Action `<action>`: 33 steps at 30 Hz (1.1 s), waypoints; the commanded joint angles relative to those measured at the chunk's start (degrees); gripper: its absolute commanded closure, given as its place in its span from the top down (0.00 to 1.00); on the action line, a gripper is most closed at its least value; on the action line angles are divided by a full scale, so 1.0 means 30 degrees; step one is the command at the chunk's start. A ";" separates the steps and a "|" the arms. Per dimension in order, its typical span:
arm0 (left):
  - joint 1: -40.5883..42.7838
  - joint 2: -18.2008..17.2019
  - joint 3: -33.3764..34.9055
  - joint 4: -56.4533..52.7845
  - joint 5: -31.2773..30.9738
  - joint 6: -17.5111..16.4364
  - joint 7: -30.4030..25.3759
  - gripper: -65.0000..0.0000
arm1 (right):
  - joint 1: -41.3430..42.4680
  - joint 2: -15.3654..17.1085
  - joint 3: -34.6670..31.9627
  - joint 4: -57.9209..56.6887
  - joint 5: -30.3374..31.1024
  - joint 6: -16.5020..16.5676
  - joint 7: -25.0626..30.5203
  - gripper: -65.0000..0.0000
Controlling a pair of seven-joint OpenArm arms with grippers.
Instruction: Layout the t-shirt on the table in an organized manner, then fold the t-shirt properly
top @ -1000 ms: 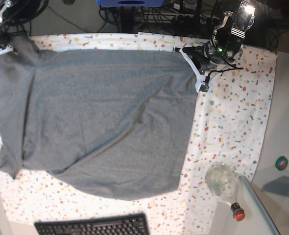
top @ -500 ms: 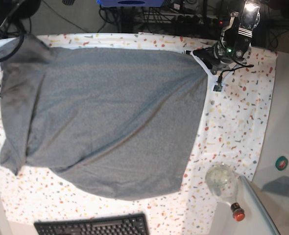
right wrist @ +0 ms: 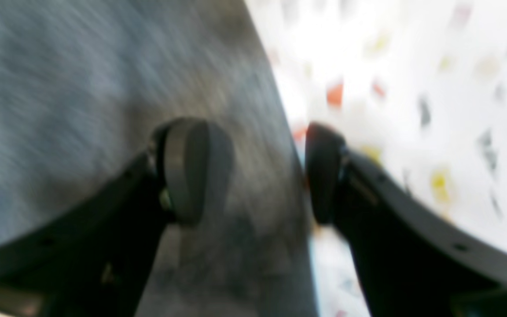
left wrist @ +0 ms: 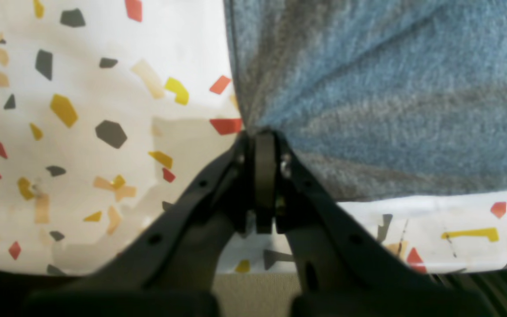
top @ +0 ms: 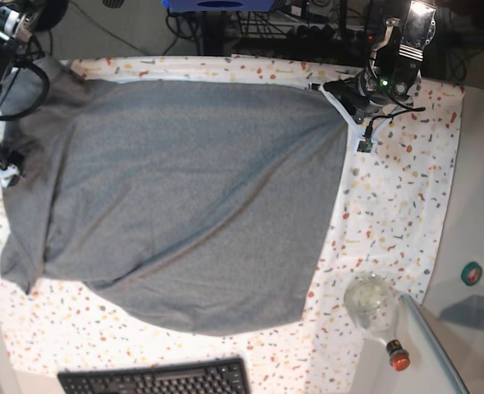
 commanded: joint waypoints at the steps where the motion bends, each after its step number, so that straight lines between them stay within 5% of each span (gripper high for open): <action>1: 0.0061 -0.0123 -0.0038 0.0181 -0.0008 0.0061 0.0228 0.00 | 0.0528 0.0466 0.0010 -0.0418 -0.0148 -0.0096 -0.0408 0.52; 6: 0.0061 -0.0123 -0.0038 0.0152 0.0021 0.0061 0.0257 0.00 | 0.0294 0.0437 0.0010 -0.0623 -0.0148 -0.0096 -0.0466 0.46; 10: 0.0061 -0.0182 -0.0067 0.0152 0.0080 0.0061 0.0257 0.00 | -0.1025 0.0349 0.0185 0.0813 -0.0060 -0.0066 -0.0554 0.00; 15: 0.0061 -0.0182 -0.0067 0.0152 0.0109 0.0091 0.0286 0.00 | -0.3340 -0.0940 0.2295 0.5150 -0.0031 -0.0154 -0.2107 0.00; 18: 0.0442 -0.0211 -0.0126 0.0299 0.0109 0.0120 0.0286 0.00 | -0.4571 -0.2816 0.4815 0.8989 -0.0089 -0.0154 -0.4188 0.00; 23: 0.0735 -0.0182 -0.1649 0.0357 0.0139 0.0061 0.0286 0.00 | -0.6300 -0.4574 0.4610 1.3502 -0.0119 -0.0154 -0.5155 0.00; 29: -0.2284 -0.0680 -0.0770 0.0416 0.0139 0.0061 0.0345 0.00 | -0.4160 -0.3226 0.3116 1.3150 -0.0148 -0.0154 -0.5243 0.00; 33: -0.6474 -0.0943 0.0636 0.0386 0.0139 0.0061 0.2015 0.00 | -0.0175 -0.0589 0.1240 0.9751 -0.0148 -0.0184 -0.5243 0.00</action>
